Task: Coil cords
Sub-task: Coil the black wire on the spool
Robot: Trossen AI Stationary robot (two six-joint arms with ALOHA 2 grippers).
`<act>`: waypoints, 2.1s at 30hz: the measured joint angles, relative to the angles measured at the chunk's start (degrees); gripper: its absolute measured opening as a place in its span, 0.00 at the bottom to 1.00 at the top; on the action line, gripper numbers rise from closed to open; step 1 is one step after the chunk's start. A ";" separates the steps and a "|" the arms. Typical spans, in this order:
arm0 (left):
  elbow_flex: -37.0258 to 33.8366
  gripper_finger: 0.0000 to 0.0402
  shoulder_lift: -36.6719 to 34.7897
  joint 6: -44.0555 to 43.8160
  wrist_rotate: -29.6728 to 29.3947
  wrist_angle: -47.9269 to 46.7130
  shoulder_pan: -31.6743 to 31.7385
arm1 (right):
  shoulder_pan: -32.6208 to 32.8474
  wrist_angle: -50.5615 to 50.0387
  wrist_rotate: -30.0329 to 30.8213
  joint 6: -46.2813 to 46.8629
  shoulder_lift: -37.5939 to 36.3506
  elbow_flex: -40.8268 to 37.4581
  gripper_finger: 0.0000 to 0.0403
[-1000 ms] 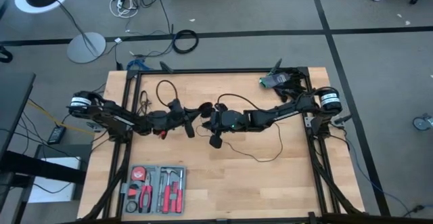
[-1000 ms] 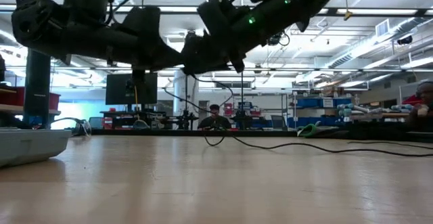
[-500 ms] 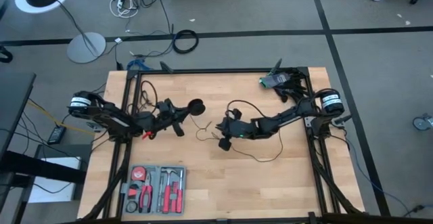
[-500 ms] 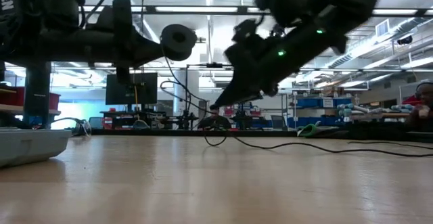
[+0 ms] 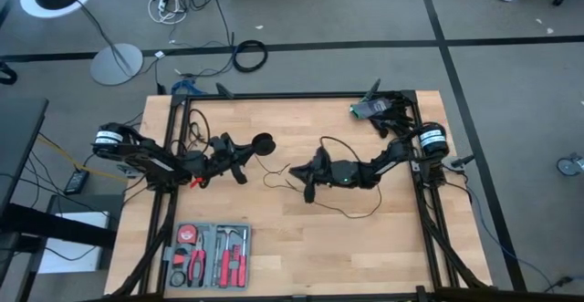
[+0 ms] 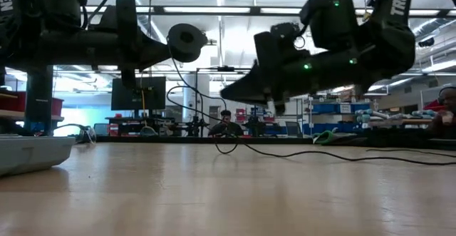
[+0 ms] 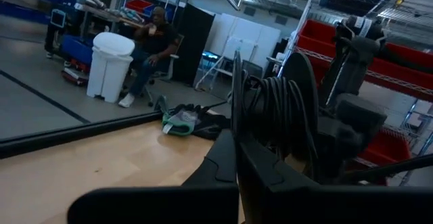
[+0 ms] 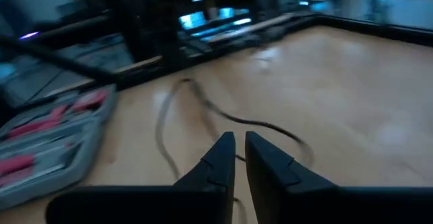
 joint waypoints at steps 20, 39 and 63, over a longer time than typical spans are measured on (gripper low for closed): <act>0.00 0.00 0.00 0.11 0.73 0.24 0.00 | -1.22 -12.76 -2.86 -11.63 0.81 13.75 0.25; 0.02 0.00 0.00 0.14 0.88 1.24 0.06 | -3.10 -14.62 -9.29 -5.83 0.58 14.10 0.34; 4.57 0.00 0.00 3.95 -3.63 0.64 0.15 | -3.06 -24.30 -13.90 -3.03 -0.26 14.06 0.28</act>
